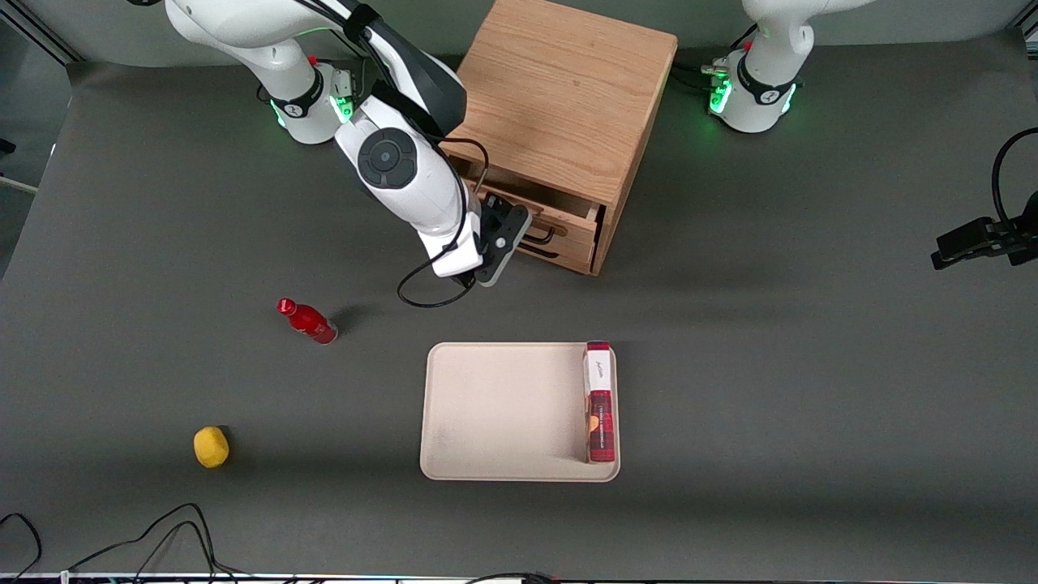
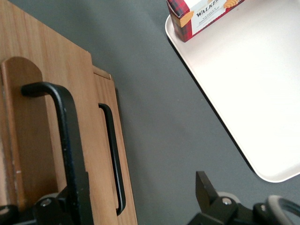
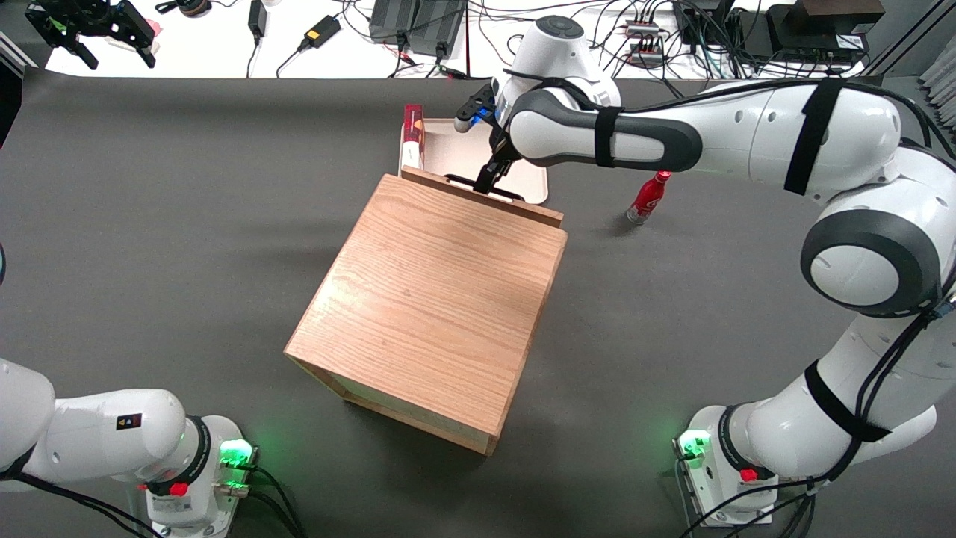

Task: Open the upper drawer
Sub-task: 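Pull the upper drawer outward from the cabinet with the right gripper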

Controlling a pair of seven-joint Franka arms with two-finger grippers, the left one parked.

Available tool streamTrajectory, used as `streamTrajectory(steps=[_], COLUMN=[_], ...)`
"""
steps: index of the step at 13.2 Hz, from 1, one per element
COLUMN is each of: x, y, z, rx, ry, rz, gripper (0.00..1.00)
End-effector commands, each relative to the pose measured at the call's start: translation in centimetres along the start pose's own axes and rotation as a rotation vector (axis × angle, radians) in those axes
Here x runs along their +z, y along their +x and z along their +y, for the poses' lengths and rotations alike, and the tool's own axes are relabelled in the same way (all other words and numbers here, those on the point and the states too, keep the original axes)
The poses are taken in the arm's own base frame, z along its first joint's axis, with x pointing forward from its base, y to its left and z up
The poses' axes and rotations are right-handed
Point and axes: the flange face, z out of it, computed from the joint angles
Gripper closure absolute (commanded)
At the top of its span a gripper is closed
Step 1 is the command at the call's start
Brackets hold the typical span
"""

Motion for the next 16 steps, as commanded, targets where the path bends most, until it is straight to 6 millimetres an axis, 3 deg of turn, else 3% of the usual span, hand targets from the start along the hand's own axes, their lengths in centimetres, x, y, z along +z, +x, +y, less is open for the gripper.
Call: streamTrajectory(steps=[1,16], x=[-0.1,-1.2], y=[0.8,1.4], z=[1.5,4.8], rx=[0.0,0.003], ry=[-0.019,-0.062], rz=[0.016,0.039], gripper=[0.0,0.0])
